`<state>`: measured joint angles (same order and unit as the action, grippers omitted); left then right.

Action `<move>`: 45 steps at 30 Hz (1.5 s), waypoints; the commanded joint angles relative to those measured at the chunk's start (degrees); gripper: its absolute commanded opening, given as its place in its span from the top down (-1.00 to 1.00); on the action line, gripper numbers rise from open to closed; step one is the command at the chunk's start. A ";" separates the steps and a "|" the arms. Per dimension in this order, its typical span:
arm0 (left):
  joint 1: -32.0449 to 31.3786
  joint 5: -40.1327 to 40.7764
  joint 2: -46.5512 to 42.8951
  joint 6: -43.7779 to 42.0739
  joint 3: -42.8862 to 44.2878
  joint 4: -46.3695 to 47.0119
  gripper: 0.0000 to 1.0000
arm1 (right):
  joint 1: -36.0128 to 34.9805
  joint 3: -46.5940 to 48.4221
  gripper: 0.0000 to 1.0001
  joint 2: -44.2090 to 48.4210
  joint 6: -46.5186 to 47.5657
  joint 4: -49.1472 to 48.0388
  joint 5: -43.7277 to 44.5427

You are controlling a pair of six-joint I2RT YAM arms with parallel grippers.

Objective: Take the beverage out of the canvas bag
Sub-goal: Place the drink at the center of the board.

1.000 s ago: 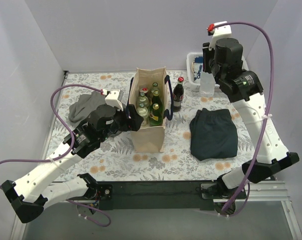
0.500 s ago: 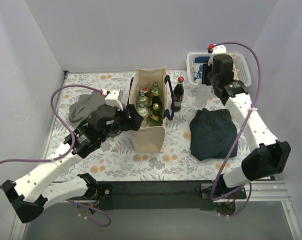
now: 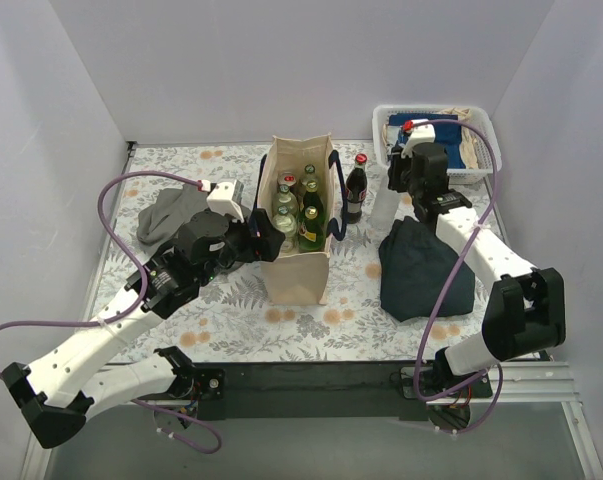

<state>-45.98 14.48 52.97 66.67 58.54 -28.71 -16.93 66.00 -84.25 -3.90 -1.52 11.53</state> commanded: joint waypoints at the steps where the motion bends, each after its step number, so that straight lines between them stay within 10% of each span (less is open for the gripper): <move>1: -0.17 1.16 -1.29 -0.49 -0.27 0.58 -0.57 | -0.03 0.89 0.97 2.25 0.30 -19.40 -2.56; 45: -0.17 1.34 -1.38 -0.67 -1.24 0.50 -0.57 | -1.35 1.06 0.97 -1.62 -0.05 -16.06 -3.70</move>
<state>-45.98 15.62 52.82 66.46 57.74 -28.25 -18.09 64.42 -89.41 -2.83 -12.03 7.99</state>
